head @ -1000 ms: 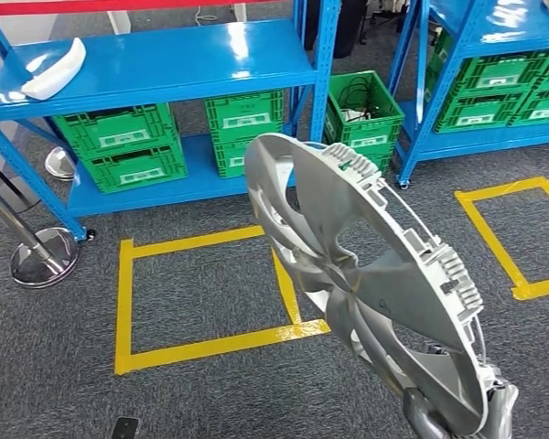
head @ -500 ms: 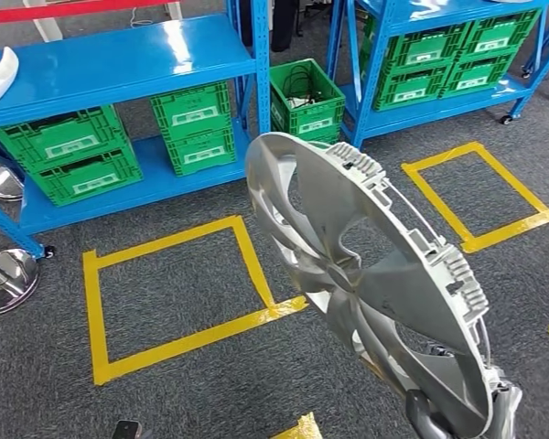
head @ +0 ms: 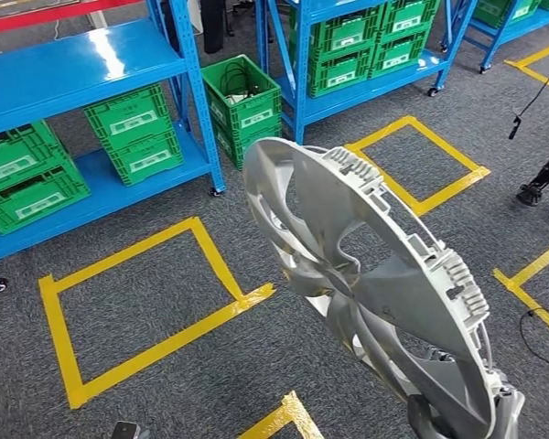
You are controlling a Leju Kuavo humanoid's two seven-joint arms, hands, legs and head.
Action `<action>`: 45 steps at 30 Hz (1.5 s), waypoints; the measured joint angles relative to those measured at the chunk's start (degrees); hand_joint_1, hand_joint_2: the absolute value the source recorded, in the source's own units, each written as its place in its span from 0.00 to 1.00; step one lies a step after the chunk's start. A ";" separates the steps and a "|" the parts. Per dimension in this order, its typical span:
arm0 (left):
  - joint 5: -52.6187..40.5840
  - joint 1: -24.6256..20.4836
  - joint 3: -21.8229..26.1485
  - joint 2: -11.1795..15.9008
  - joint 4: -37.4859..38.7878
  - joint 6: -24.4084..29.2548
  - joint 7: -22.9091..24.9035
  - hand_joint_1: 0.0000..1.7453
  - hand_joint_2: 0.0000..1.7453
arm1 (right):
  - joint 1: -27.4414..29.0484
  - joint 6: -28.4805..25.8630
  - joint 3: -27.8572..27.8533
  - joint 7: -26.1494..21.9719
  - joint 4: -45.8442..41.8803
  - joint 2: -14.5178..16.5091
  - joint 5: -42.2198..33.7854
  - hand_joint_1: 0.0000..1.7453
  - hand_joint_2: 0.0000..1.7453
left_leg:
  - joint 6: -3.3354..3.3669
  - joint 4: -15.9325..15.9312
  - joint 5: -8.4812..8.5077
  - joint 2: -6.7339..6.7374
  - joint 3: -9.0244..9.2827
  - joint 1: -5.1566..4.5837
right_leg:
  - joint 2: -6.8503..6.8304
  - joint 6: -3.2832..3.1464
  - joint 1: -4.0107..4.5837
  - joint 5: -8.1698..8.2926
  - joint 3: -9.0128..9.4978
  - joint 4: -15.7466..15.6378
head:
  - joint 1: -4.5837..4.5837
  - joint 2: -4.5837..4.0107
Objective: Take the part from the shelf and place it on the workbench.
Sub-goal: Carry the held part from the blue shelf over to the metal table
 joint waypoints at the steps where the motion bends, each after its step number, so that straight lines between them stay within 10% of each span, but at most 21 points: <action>1: 0.00 -0.07 -0.01 0.01 0.00 0.00 -0.02 0.00 1.00 | 0.05 -0.02 -0.03 0.00 -0.02 0.01 0.01 1.00 1.00 | -0.40 0.23 -0.29 -0.46 -0.09 0.09 | 0.44 -0.42 -0.08 0.21 -0.23 -0.03 | -0.01 0.00; 6: 0.00 0.25 -0.02 0.12 0.00 0.01 -0.08 0.00 1.00 | -0.11 -0.03 -0.11 0.00 -0.03 0.11 0.03 1.00 1.00 | -1.11 14.29 -8.76 -6.20 -5.62 0.36 | 3.19 -2.11 -0.06 1.55 -1.34 -0.10 | -0.12 0.00; 8: 0.00 0.40 -0.02 0.13 0.00 0.00 -0.08 0.00 1.00 | -0.08 -0.04 -0.15 0.01 -0.03 0.14 0.03 1.00 1.00 | -0.81 16.72 -8.57 -6.42 -6.42 0.34 | 4.76 -2.17 0.20 1.89 -1.85 0.10 | -0.10 0.00; 11: 0.00 0.38 -0.02 0.23 0.00 0.00 -0.08 0.00 1.00 | -0.09 -0.03 -0.19 0.01 -0.03 0.15 0.03 1.00 1.00 | 0.24 6.38 -2.76 -8.76 -1.48 0.28 | 7.03 -2.01 0.52 2.19 -2.24 0.57 | -0.07 0.00; 14: -0.01 0.34 -0.02 0.39 0.00 0.00 -0.13 0.00 1.00 | -0.11 -0.03 -0.19 0.01 -0.03 0.16 0.02 1.00 1.00 | 0.84 0.67 -1.48 -11.00 0.85 0.19 | 8.93 -1.19 0.34 2.75 -3.20 0.96 | -0.05 0.00; 16: -0.09 0.23 -0.07 0.36 0.00 -0.05 -0.17 0.00 1.00 | 0.01 -0.03 -0.22 -0.01 -0.05 0.17 0.08 1.00 1.00 | 0.97 0.01 -1.03 -9.81 0.80 0.20 | 9.57 -0.45 0.12 3.14 -4.02 1.00 | -0.07 0.00; 18: -0.27 0.14 -0.25 0.35 0.00 -0.17 -0.32 0.00 1.00 | -0.05 -0.05 -0.24 -0.03 -0.11 0.17 0.31 1.00 1.00 | 1.32 -0.71 -0.34 -8.30 0.71 0.48 | 7.20 0.10 0.18 1.61 -5.55 3.09 | 0.21 0.00; 21: -0.61 0.33 -0.57 0.48 0.00 -0.30 -0.51 0.00 1.00 | -0.33 -0.22 -0.22 -0.08 -0.16 0.17 0.80 1.00 1.00 | 1.54 -0.90 -0.01 -5.77 0.33 0.56 | 3.43 0.99 -0.21 -3.83 -10.07 13.20 | 0.52 0.00; 23: -0.81 0.43 -0.78 0.52 0.00 -0.29 -0.57 0.00 1.00 | -0.12 -0.63 -0.22 -0.08 -0.18 0.17 1.09 1.00 1.00 | 1.46 -0.81 0.02 -4.12 0.13 0.58 | 2.94 1.56 -0.71 -4.53 -11.00 16.61 | 0.52 0.00; 28: -1.11 0.43 -1.01 0.65 0.00 0.41 -0.66 0.00 1.00 | 0.60 -4.10 -0.29 -0.23 -1.40 0.30 3.96 1.00 1.00 | 0.09 0.00 -0.49 -0.99 0.19 0.44 | -0.87 1.51 -0.96 0.64 -1.86 1.77 | 0.51 0.00; 31: -1.81 0.37 -1.21 0.70 0.00 1.92 -0.67 0.00 1.00 | 2.05 -9.59 -0.55 -0.50 -3.10 1.29 8.27 1.00 1.00 | -1.01 0.30 -0.66 -0.01 0.13 0.40 | 0.18 0.04 -0.65 0.70 -2.08 1.33 | 0.45 0.00; 35: -2.10 0.67 -1.41 0.70 0.00 2.87 -0.57 0.00 1.00 | 3.28 -13.79 -0.94 -0.69 -5.49 2.80 10.71 1.00 1.00 | -1.65 8.50 -6.40 -5.13 -3.12 0.78 | 2.48 -1.52 -0.56 1.36 -2.65 1.16 | 0.12 0.00; 38: -2.21 1.12 -1.43 0.66 0.01 2.96 -0.55 0.00 1.00 | 3.59 -14.17 -1.08 -0.74 -6.29 3.43 11.07 1.00 1.00 | -1.23 17.16 -9.28 -6.34 -6.89 0.70 | 4.95 -2.08 0.00 1.70 -3.03 1.20 | 0.08 0.00; 42: -2.99 1.12 -1.60 0.85 0.01 3.15 -0.27 0.00 1.00 | 4.08 -18.15 -1.09 -0.78 -7.23 3.83 13.20 1.00 1.00 | 0.43 5.76 -2.18 -9.72 -2.05 0.35 | 8.01 -2.06 0.50 1.92 -3.03 1.38 | 0.10 0.00; 45: -3.76 1.18 -2.10 1.01 0.02 3.31 -0.10 0.00 1.00 | 4.50 -23.08 -0.72 -0.80 -8.52 3.87 14.17 1.00 1.00 | 0.89 1.20 -1.28 -11.89 -0.35 0.20 | 9.78 -1.24 0.27 2.39 -3.93 1.64 | 0.09 0.00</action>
